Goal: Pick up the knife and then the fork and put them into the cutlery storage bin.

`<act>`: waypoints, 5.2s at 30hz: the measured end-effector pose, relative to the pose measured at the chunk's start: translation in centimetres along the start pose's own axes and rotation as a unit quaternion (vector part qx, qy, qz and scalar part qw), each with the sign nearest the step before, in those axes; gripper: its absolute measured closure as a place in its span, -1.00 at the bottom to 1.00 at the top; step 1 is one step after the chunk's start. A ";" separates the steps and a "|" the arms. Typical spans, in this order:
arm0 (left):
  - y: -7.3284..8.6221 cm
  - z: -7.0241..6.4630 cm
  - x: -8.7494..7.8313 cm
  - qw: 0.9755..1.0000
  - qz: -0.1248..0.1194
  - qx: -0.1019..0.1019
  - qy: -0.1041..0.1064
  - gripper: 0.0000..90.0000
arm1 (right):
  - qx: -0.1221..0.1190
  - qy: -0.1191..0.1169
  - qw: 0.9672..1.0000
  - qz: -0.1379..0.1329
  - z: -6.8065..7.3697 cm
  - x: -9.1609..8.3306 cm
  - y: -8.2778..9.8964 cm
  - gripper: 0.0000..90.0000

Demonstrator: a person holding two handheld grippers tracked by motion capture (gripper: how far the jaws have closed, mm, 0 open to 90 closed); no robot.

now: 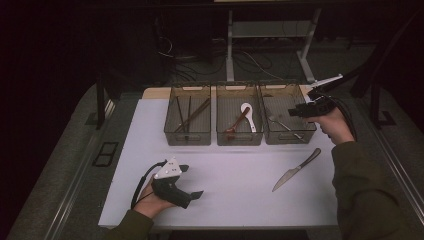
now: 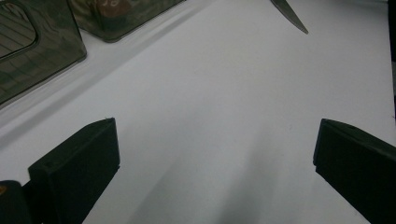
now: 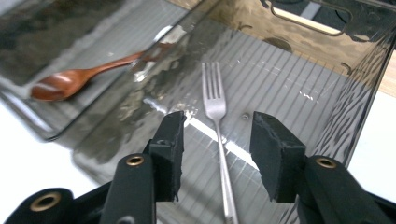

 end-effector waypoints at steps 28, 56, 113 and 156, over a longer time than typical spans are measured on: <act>0.0 -0.1 0.1 1.000 0.002 -0.001 0.000 -1.00 | -0.022 -0.028 0.999 -0.003 3.2 -5.4 7.9 0.99; 0.1 -0.1 0.3 1.000 0.007 0.000 0.003 -1.00 | -0.019 0.024 0.995 0.098 0.5 -1.3 12.3 0.99; 0.2 -0.2 0.3 1.000 0.012 0.000 0.006 -1.00 | -0.064 -0.043 0.988 0.135 3.4 -7.7 15.3 0.68; 0.3 -0.4 0.7 1.000 0.018 0.002 0.012 -1.00 | -0.320 -0.113 0.879 0.335 8.5 -1.9 12.1 0.74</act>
Point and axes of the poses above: each handheld gripper's, and its own axes: x roughly forward along the jaws, y roughly out of its underside, z roughly to its left, the point moved 2 cm from there along x, roughly forward along the jaws, and after that the axes turned 6 degrees about -z, right-handed, at the moved point
